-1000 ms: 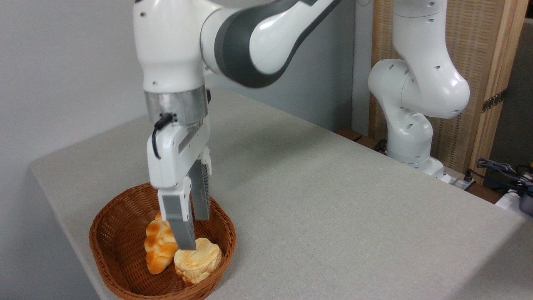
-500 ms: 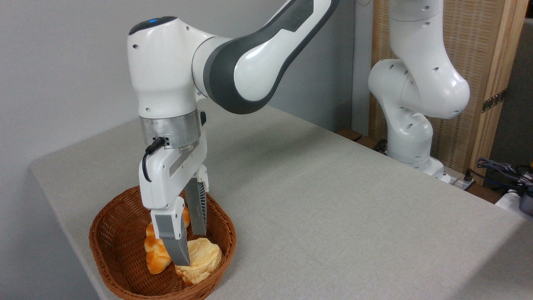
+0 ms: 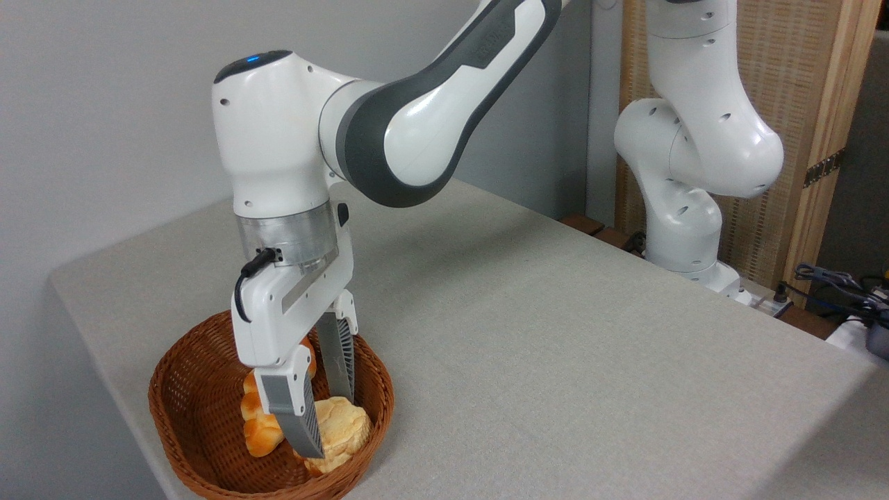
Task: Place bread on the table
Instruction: 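Close the gripper fingers around the round golden bun, then lift the bun out of the basket and carry it beside the basket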
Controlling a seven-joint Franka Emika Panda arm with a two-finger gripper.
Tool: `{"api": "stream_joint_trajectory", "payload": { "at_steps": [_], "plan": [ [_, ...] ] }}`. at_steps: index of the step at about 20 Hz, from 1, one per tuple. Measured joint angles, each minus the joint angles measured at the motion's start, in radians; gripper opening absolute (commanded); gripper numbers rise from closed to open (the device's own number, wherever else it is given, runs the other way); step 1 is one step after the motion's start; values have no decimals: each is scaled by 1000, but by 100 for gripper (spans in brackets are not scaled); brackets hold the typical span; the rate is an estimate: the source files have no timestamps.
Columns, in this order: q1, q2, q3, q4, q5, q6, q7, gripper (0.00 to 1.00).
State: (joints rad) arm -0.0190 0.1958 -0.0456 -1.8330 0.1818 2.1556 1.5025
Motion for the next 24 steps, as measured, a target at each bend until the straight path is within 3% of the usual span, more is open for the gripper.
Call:
{"api": "stream_joint_trajectory", "payload": {
  "at_steps": [1, 2, 18, 20, 24],
  "plan": [
    [0, 1, 0, -3, 0, 0, 3, 46],
    [0, 1, 0, -4, 0, 1, 6, 31],
    [1, -6, -1, -6, -2, -10, 33, 32],
    [1, -28, -7, -5, -37, -47, 28, 34],
    [1, -145, -14, 7, -183, -192, -50, 34]
  ]
}}
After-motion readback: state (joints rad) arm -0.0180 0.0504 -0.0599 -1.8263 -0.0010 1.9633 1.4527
